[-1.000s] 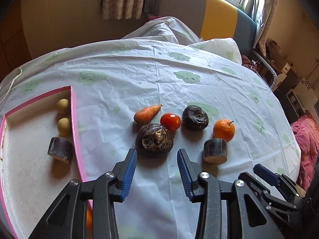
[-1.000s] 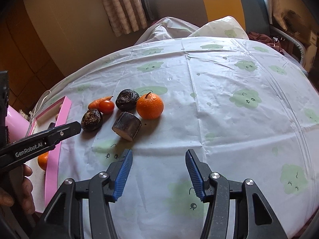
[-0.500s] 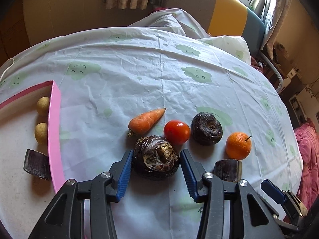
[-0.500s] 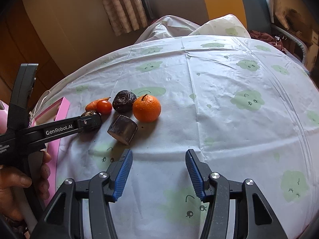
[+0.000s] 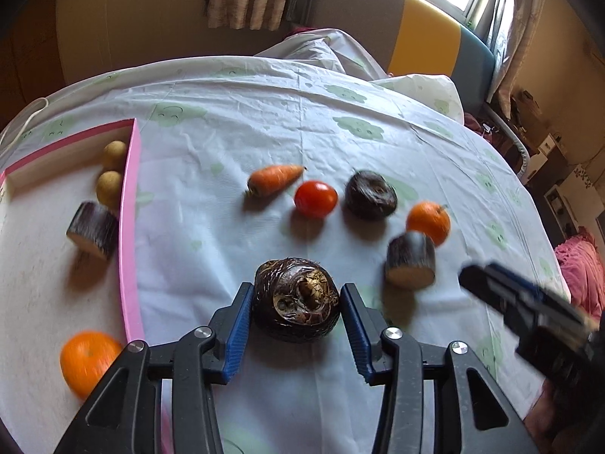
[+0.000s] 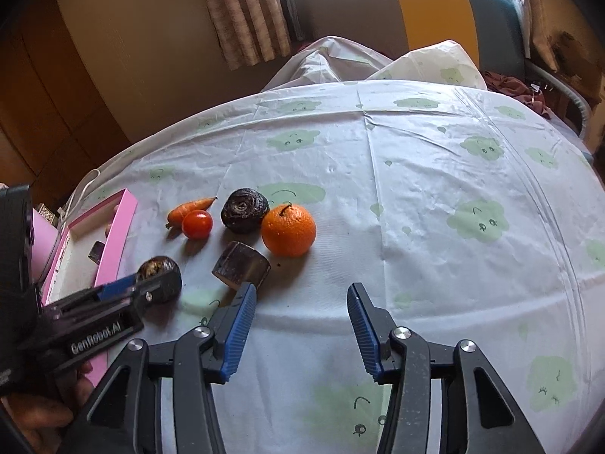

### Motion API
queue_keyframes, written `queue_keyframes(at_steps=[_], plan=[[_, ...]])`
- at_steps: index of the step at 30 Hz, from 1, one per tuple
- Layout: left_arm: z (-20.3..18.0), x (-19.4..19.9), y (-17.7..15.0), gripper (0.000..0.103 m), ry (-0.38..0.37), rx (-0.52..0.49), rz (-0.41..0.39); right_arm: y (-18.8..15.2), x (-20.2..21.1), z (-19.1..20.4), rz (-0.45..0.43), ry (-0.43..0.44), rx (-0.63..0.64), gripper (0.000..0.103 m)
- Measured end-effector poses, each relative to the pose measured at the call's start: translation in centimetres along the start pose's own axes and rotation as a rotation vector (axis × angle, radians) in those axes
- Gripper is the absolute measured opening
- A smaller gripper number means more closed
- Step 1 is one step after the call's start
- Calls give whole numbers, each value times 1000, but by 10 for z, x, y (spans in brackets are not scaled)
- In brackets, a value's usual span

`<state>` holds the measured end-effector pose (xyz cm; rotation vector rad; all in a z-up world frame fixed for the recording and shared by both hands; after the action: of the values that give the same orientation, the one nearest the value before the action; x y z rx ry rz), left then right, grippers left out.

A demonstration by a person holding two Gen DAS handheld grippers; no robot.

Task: Organize fruits
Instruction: 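Hold the taro with the left tool while the right tool grasps the red tomato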

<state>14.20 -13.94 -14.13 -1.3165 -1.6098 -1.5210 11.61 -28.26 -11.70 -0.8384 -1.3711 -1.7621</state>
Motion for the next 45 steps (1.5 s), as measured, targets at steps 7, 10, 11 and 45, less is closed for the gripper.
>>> queue_keyframes(at_steps=[7,10,11,45], plan=[[-12,6,-19,47,-6,-45,-39,28,0,32,11,109,127,30],[-13,8,-21,47,-7,-53,-60,38,-9,48,37,139,193,30],[-13,9,-22,47,-6,-55,-65,40,-12,52,43,141,210,30],[-18,23,-34,47,-50,-87,-98,45,-32,105,104,156,455,29]])
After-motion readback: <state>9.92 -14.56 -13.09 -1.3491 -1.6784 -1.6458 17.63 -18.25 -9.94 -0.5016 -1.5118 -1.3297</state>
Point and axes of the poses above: each gripper's, at about its wrist camera, not at the fingertips, and x roughly against the way its jaws point, z to its left, y to its top, the point moved 9 cm from there along -x, roughly the way its jaws point, and after that the axes turned 7 degrees about z, right-handed, at the moved point
